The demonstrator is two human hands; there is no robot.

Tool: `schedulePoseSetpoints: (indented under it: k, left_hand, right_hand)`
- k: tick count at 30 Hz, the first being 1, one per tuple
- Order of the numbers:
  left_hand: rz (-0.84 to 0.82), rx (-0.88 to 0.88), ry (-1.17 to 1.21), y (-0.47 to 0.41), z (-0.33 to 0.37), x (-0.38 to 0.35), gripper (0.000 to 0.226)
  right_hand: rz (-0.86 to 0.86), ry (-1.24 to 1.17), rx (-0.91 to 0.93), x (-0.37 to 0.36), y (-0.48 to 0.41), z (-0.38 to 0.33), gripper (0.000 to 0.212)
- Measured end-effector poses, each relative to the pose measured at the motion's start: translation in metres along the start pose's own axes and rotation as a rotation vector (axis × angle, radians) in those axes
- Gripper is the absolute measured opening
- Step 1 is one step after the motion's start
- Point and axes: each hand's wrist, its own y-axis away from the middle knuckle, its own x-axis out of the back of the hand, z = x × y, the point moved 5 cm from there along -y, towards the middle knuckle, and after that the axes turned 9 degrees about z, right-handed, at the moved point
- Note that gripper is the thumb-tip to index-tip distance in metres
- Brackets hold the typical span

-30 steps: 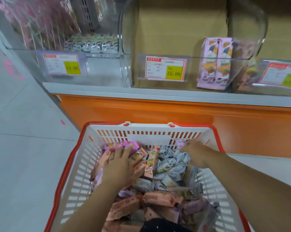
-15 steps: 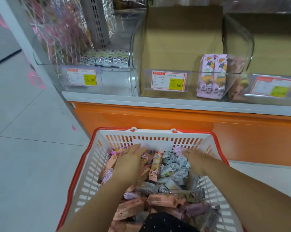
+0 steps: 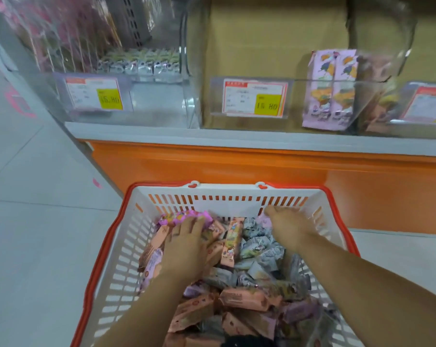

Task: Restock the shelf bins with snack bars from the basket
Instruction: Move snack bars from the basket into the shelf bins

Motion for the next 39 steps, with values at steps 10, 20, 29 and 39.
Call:
schedulePoseSetpoints:
  k: [10,20,29,39]
  left_hand:
    - [0.014,-0.024,0.039,0.012,-0.003,0.005,0.058]
    - [0.083,-0.096,0.600,0.042,0.039,0.096,0.036]
    - [0.348,-0.074,0.988,0.098,0.052,0.195,0.029]
    - [0.187,0.192,1.451,0.114,0.118,0.218,0.014]
  right_hand:
    - [-0.106,0.122,0.095,0.000,-0.005,-0.009,0.035]
    - [-0.052,-0.612,0.162,0.156,0.051,-0.038,0.027]
    - [0.230,-1.125,0.126,0.216,0.122,-0.049,0.038]
    - [0.666,-1.291,0.028,0.234,0.153,-0.041,0.031]
